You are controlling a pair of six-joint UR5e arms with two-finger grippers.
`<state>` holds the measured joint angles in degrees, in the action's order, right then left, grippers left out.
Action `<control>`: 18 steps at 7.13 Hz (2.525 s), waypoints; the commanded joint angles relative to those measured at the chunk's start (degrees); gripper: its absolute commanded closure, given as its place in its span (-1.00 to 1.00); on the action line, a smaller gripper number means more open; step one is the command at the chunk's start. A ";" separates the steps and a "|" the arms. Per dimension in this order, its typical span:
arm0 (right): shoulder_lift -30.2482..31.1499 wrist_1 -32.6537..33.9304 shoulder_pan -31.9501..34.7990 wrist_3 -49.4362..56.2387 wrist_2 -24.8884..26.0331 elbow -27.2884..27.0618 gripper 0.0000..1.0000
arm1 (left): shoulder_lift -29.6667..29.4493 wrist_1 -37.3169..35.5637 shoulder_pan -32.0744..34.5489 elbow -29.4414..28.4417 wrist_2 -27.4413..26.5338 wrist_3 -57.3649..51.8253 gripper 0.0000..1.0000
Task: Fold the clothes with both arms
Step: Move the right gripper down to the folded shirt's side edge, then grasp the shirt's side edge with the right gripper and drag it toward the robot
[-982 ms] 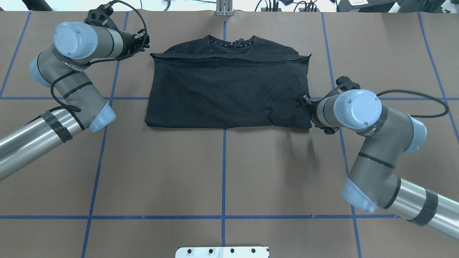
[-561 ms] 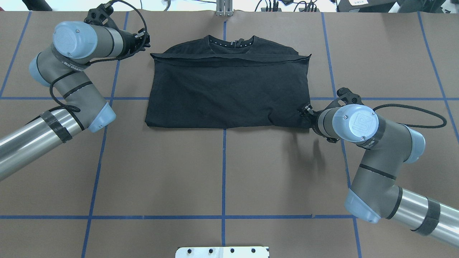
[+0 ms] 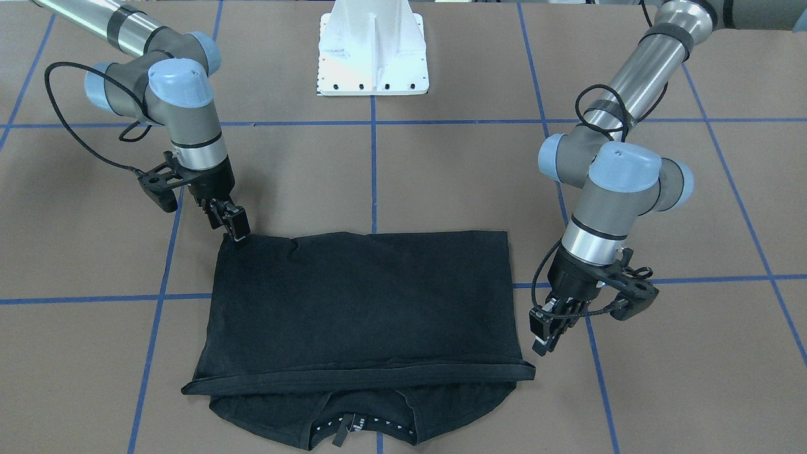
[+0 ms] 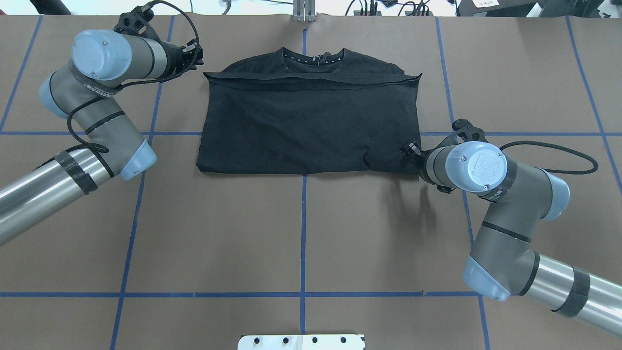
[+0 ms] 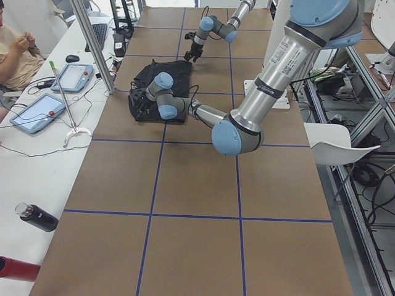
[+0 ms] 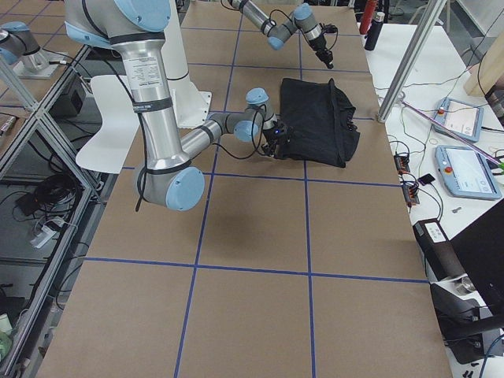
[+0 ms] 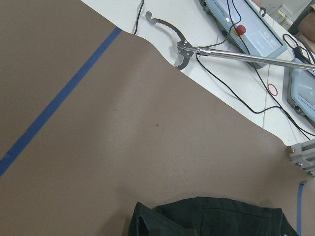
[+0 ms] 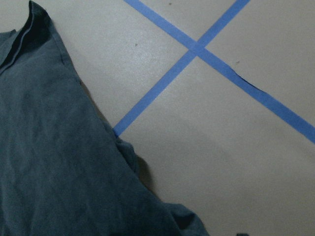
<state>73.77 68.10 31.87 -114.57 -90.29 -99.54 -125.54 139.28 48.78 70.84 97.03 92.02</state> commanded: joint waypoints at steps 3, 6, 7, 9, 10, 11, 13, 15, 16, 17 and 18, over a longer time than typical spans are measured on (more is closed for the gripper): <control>0.06 -2.88 0.29 -1.27 -0.15 1.28 0.99 | 0.03 0.12 -0.18 -0.09 -0.09 0.09 0.42; 0.85 -3.23 0.47 -0.74 -0.85 0.58 1.00 | -0.06 0.56 -0.36 -0.26 -0.09 0.09 0.37; 2.16 -3.23 0.56 -0.74 -2.16 -1.42 1.00 | -0.06 0.56 -0.36 -0.26 0.00 0.09 0.37; 6.80 -3.15 0.65 -0.74 -4.45 -7.65 1.00 | -0.15 0.47 -0.36 -0.26 0.00 0.09 0.37; 11.27 -3.06 0.56 -0.83 -4.55 -13.08 1.00 | -0.15 0.47 -0.36 -0.17 0.00 0.09 0.37; 14.53 -2.54 0.21 -1.18 -6.64 -17.66 1.00 | -0.23 0.64 -0.36 0.17 0.09 0.17 0.37; 19.65 -2.79 -5.46 -1.18 -16.81 -23.75 1.00 | -0.15 -0.05 -0.44 4.81 1.13 0.61 0.37; 20.01 -2.71 -15.12 -1.62 -25.09 -25.95 1.00 | 0.38 -0.15 -0.44 8.42 6.32 1.31 0.36; 21.84 -2.71 -20.22 -1.62 -25.29 -28.31 1.00 | 0.64 -0.23 -0.44 10.09 7.46 3.06 0.36; 21.95 -2.71 -24.01 -1.71 -25.38 -29.56 0.58 | 0.73 -0.23 -0.44 10.72 10.43 3.25 0.36; 22.03 -2.71 -25.96 -2.49 -25.38 -29.83 -0.90 | 0.73 -0.23 -0.44 10.99 10.72 3.60 0.36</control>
<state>95.48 65.39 9.39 -116.44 -115.44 -128.45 -124.88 139.06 48.34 81.15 106.40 95.10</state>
